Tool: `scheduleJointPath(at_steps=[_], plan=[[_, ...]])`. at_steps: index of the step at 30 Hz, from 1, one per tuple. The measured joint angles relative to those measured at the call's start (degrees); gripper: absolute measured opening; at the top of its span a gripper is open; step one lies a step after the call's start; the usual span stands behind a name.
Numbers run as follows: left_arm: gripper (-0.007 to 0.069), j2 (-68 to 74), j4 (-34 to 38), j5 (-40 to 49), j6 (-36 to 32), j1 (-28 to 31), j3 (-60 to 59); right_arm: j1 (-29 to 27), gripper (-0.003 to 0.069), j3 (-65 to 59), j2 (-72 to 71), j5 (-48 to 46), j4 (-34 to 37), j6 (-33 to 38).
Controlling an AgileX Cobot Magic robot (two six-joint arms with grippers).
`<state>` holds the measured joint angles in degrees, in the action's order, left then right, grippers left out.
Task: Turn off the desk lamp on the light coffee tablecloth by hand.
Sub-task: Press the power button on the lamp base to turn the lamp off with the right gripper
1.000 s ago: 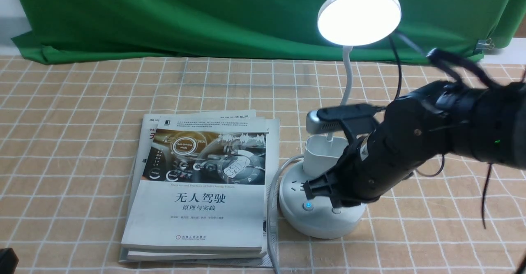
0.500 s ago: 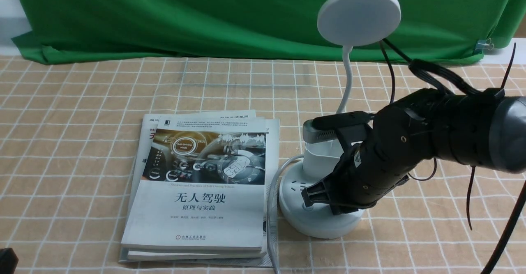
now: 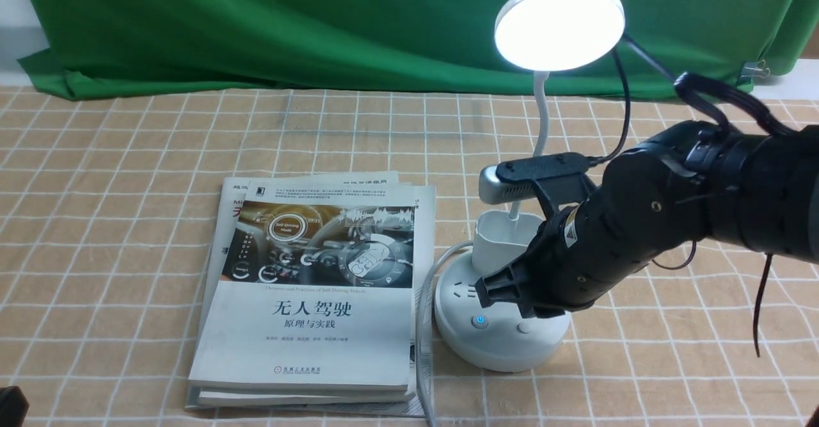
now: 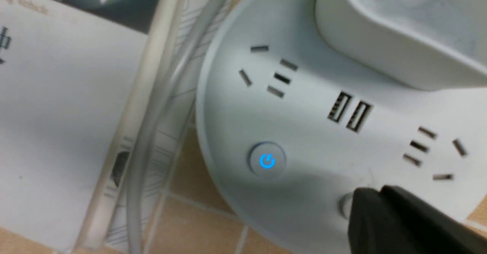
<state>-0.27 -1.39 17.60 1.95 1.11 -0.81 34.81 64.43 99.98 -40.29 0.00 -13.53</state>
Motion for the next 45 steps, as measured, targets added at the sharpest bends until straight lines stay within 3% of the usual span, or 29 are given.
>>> scheduleJointPath(at_steps=[45], plan=[[0.0005, 0.00, 0.00, 0.00, 0.00, 0.00, 0.00, 0.00, 0.0036, -1.80, 1.88, 2.78, 0.00, 0.00]])
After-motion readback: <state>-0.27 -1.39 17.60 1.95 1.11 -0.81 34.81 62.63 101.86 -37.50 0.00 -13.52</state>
